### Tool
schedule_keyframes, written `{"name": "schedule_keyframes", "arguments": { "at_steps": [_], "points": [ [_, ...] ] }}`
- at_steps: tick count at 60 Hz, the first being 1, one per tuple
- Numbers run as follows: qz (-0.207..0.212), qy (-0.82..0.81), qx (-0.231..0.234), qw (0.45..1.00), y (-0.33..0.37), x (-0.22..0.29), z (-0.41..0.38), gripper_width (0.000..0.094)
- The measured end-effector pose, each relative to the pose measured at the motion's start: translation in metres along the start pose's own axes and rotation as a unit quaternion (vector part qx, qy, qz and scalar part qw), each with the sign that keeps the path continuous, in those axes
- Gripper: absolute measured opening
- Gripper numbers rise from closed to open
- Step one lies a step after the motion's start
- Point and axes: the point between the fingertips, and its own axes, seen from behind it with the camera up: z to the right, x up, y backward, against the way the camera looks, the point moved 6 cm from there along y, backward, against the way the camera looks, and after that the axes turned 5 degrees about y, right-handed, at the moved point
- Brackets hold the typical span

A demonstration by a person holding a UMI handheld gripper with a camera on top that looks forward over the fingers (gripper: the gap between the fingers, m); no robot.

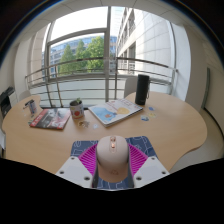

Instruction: Arrange mouse

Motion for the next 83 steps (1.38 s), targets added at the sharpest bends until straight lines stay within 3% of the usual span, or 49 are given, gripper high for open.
{"name": "schedule_keyframes", "arguments": {
  "at_steps": [6, 14, 19, 25, 27, 47, 61, 83],
  "points": [
    [-0.042, 0.006, 0.014, 0.999, -0.041, -0.032, 0.002, 0.0408],
    [-0.081, 0.009, 0.031, 0.996, -0.057, -0.062, -0.001, 0.05],
    [-0.078, 0.017, 0.033, 0.996, -0.057, -0.06, -0.001, 0.0567],
    [-0.069, 0.024, 0.038, 0.997, -0.039, -0.049, -0.003, 0.086],
    [-0.065, 0.026, 0.036, 0.997, -0.031, -0.045, -0.003, 0.0823],
    [-0.013, 0.03, 0.0, 0.999, 0.128, -0.018, -0.029, 0.0853],
    [0.0, 0.024, -0.021, 1.0, 0.235, -0.032, -0.046, 0.0848],
    [-0.006, 0.02, -0.028, 0.999, 0.284, -0.044, -0.055, 0.085]
  ]
}}
